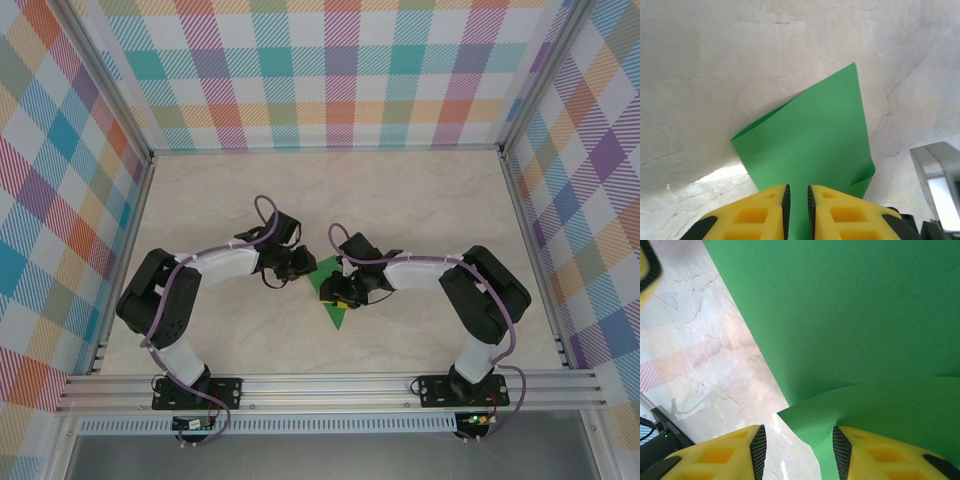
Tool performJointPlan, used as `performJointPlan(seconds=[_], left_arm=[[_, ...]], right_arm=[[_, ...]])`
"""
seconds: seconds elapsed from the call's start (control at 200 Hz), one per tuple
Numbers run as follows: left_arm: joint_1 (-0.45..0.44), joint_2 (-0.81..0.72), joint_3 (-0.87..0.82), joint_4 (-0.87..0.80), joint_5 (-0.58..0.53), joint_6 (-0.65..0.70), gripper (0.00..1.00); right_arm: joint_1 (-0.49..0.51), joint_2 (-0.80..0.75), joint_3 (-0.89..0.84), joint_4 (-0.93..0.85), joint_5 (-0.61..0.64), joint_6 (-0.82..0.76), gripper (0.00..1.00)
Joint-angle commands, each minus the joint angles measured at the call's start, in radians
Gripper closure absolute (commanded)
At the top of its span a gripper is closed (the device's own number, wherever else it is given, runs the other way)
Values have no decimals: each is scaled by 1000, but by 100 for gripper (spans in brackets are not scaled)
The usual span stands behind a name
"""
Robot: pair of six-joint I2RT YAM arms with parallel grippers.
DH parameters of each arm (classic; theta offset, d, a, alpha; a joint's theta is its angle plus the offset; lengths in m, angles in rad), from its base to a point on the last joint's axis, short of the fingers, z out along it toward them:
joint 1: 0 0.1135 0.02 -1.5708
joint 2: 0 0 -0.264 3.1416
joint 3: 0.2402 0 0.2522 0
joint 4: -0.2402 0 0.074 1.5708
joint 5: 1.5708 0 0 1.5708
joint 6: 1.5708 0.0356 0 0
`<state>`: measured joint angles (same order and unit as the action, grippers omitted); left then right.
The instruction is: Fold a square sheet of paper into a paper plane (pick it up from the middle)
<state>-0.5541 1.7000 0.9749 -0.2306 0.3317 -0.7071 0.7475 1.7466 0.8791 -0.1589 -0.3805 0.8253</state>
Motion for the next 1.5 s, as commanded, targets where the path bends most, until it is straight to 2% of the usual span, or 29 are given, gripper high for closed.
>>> performJointPlan(seconds=[0.0, 0.115, 0.305, 0.415, 0.605, 0.805, 1.0, 1.495], left_arm=[[8, -18, -10, 16, 63, -22, 81], [6, -19, -25, 55, 127, -31, 81], [-5, -34, -43, 73, 184, -41, 83], [-16, -38, -54, 71, 190, -40, 85], [-39, -42, -81, 79, 208, -55, 90], [-77, -34, -96, 80, 219, -66, 95], [-113, -1, -93, 84, 201, -74, 100], [-138, 59, -68, 35, 147, -54, 100]], right_arm=[[4, 31, -23, -54, 51, -12, 56], [4, 25, -39, -37, 49, -15, 59], [4, 19, -57, -25, 46, -28, 70], [4, 22, -61, -28, 51, -32, 75], [4, 27, -65, -50, 64, -44, 91], [4, 26, -61, -77, 82, -58, 99], [4, 28, -61, -82, 84, -58, 100], [4, 29, -65, -73, 84, -49, 100]])
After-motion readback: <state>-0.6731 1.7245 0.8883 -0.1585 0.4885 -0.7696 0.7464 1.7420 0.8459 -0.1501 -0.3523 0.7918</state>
